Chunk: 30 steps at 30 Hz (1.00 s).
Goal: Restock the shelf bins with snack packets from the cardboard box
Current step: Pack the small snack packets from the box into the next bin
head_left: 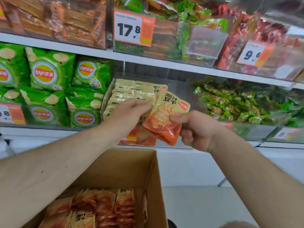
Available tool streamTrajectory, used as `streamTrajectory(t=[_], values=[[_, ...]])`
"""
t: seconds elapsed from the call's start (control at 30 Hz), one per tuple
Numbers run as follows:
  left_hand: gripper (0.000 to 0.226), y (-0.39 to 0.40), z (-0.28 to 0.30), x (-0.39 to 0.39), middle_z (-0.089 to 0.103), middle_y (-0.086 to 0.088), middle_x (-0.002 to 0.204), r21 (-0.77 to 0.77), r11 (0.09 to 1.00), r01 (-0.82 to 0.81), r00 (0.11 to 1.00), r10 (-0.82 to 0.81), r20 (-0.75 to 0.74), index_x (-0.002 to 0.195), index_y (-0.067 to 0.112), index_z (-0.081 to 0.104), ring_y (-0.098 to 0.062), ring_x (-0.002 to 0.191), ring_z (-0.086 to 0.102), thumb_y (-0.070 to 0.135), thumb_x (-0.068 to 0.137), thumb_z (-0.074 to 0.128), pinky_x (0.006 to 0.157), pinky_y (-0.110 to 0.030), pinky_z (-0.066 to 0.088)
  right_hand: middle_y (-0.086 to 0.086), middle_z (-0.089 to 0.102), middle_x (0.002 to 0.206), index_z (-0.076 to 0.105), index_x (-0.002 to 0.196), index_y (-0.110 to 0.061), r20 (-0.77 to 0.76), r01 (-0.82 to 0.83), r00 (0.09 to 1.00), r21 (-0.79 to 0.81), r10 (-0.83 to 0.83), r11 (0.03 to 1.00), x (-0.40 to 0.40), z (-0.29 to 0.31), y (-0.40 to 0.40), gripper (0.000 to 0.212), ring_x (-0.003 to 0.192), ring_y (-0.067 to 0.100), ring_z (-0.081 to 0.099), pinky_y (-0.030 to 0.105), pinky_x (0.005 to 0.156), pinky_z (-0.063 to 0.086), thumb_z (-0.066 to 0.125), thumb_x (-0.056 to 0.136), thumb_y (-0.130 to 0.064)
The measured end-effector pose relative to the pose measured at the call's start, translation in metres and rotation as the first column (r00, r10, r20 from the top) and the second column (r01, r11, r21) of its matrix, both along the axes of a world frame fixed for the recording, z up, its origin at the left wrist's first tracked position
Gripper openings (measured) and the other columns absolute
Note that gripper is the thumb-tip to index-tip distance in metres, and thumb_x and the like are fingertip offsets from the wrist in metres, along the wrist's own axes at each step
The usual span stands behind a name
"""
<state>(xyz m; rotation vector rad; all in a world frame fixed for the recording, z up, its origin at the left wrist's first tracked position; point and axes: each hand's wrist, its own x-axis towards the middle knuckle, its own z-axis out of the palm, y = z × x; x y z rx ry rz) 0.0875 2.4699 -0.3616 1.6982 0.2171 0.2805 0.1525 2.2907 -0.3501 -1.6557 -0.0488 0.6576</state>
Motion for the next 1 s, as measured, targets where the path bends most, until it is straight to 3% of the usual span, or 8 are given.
streamTrajectory(t=[0.1, 0.17, 0.27, 0.33, 0.47, 0.6, 0.73, 1.0], values=[[0.01, 0.013, 0.0, 0.033, 0.058, 0.012, 0.082, 0.3, 0.945, -0.13, 0.987, 0.094, 0.132, 0.097, 0.024, 0.065, -0.005, 0.071, 0.053, 0.031, 0.094, 0.06, 0.063, -0.026, 0.039, 0.004, 0.047, 0.061, 0.054, 0.083, -0.017, 0.192, 0.155, 0.973, -0.129, -0.129, 0.979, 0.027, 0.015, -0.01, 0.014, 0.035, 0.007, 0.028, 0.016, 0.036, 0.019, 0.064, 0.088, -0.01], [0.017, 0.022, -0.005, 0.058, 0.064, 0.004, 0.1, 0.558, 0.809, -0.186, 0.979, 0.106, 0.173, 0.104, 0.02, 0.066, -0.014, 0.091, 0.06, 0.032, 0.093, 0.059, 0.075, -0.029, 0.045, 0.003, 0.055, 0.06, 0.06, 0.082, -0.014, 0.416, 0.272, 0.895, -0.219, -0.163, 0.937, 0.045, 0.021, -0.009, 0.011, 0.042, 0.012, 0.041, 0.018, 0.038, 0.029, 0.071, 0.084, -0.01], [0.051, 0.028, -0.014, 0.089, 0.049, -0.006, 0.145, 0.864, 0.501, -0.054, 0.99, 0.143, -0.02, 0.137, 0.022, 0.053, -0.027, 0.135, 0.041, 0.052, 0.096, 0.045, 0.111, -0.043, 0.033, 0.002, 0.071, 0.087, 0.07, 0.091, -0.016, 0.633, 0.392, 0.765, -0.308, -0.12, 0.867, 0.084, 0.014, 0.003, 0.018, 0.075, 0.02, 0.068, 0.032, 0.064, 0.058, 0.078, 0.075, -0.015], [0.068, 0.03, -0.019, 0.099, 0.019, -0.002, 0.164, 0.895, 0.426, 0.135, 0.963, 0.155, -0.219, 0.154, 0.029, 0.026, -0.025, 0.15, 0.015, 0.065, 0.096, 0.027, 0.119, -0.049, 0.011, 0.004, 0.073, 0.092, 0.07, 0.092, -0.014, 0.627, 0.405, 0.771, -0.356, -0.106, 0.842, 0.113, -0.002, 0.013, 0.02, 0.081, 0.024, 0.069, 0.039, 0.069, 0.06, 0.076, 0.073, -0.018], [0.074, 0.038, -0.025, 0.107, -0.005, 0.007, 0.166, 0.843, 0.45, 0.296, 0.917, 0.111, -0.382, 0.156, 0.037, 0.01, -0.018, 0.152, -0.006, 0.073, 0.093, 0.019, 0.121, -0.048, -0.006, 0.006, 0.06, 0.073, 0.062, 0.089, -0.013, 0.491, 0.316, 0.869, -0.456, -0.061, 0.832, 0.16, -0.027, 0.035, 0.012, 0.054, 0.017, 0.053, 0.022, 0.042, 0.039, 0.072, 0.083, -0.014], [0.072, 0.042, -0.03, 0.109, -0.004, 0.01, 0.166, 0.853, 0.438, 0.285, 0.926, 0.106, -0.364, 0.156, 0.04, 0.01, -0.013, 0.152, -0.008, 0.072, 0.092, 0.021, 0.121, -0.046, -0.008, 0.009, 0.063, 0.084, 0.061, 0.103, -0.011, 0.4, 0.217, 0.916, -0.424, -0.033, 0.879, 0.193, -0.04, 0.057, 0.019, 0.064, 0.019, 0.057, 0.028, 0.057, 0.049, 0.069, 0.085, -0.007], [0.072, 0.043, -0.033, 0.112, -0.006, 0.01, 0.165, 0.854, 0.431, 0.291, 0.923, 0.106, -0.369, 0.156, 0.04, 0.008, -0.014, 0.151, -0.01, 0.071, 0.093, 0.019, 0.121, -0.046, -0.01, 0.007, 0.057, 0.071, 0.056, 0.082, -0.007, 0.431, 0.274, 0.901, -0.469, -0.053, 0.84, 0.215, -0.053, 0.073, 0.015, 0.056, 0.015, 0.052, 0.025, 0.045, 0.039, 0.07, 0.085, -0.007], [0.07, 0.043, -0.036, 0.111, -0.009, 0.012, 0.165, 0.852, 0.446, 0.275, 0.929, 0.106, -0.356, 0.156, 0.04, 0.007, -0.011, 0.151, -0.012, 0.07, 0.093, 0.018, 0.121, -0.045, -0.011, 0.007, 0.072, 0.094, 0.067, 0.091, -0.012, 0.542, 0.307, 0.84, -0.509, 0.022, 0.804, 0.24, -0.083, 0.092, 0.016, 0.086, 0.024, 0.069, 0.035, 0.071, 0.058, 0.057, 0.09, -0.024]])
